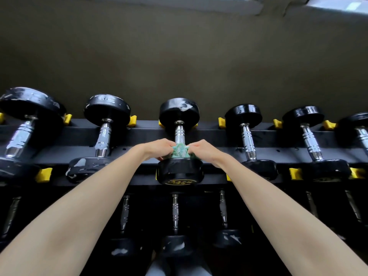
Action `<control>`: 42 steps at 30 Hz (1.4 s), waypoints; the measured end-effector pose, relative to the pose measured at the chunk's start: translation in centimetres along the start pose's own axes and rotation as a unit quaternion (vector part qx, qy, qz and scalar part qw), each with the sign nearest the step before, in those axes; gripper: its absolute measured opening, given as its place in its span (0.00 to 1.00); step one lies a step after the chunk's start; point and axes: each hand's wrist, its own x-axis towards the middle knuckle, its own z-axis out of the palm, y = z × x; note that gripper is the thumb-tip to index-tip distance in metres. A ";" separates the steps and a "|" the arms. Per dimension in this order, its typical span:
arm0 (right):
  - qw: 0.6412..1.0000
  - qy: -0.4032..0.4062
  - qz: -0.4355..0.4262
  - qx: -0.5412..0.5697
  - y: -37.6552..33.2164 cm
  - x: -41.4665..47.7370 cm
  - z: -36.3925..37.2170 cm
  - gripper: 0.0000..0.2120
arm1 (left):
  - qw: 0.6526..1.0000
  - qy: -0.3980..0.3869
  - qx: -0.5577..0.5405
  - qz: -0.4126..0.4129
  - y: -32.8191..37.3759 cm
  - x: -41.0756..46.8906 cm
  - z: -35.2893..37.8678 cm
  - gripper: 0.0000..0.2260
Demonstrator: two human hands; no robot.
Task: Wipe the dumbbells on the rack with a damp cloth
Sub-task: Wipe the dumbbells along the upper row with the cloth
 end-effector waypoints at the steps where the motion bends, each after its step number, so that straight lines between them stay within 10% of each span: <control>1: 1.000 -0.003 0.002 -0.011 -0.4 -0.4 -0.1 0.09 | 1.000 -0.004 0.005 -0.001 0.1 -0.4 -0.1 0.16; 19: 0.999 0.038 -0.035 -0.002 -5.1 -7.0 -0.8 0.17 | 0.997 0.040 0.036 0.049 2.1 -6.8 -1.7 0.11; 28: 0.942 0.002 0.008 0.335 -4.7 -10.7 0.5 0.13 | 0.975 0.059 -0.195 0.092 2.4 -10.7 -1.8 0.09; 38: 0.883 -0.066 0.039 0.464 -3.1 -12.3 1.6 0.38 | 0.922 0.296 0.086 0.233 3.6 -11.1 1.3 0.07; 42: 0.838 -0.096 -0.004 0.537 -2.7 -12.3 1.7 0.35 | 0.969 0.124 -0.056 0.208 4.6 -12.7 1.9 0.11</control>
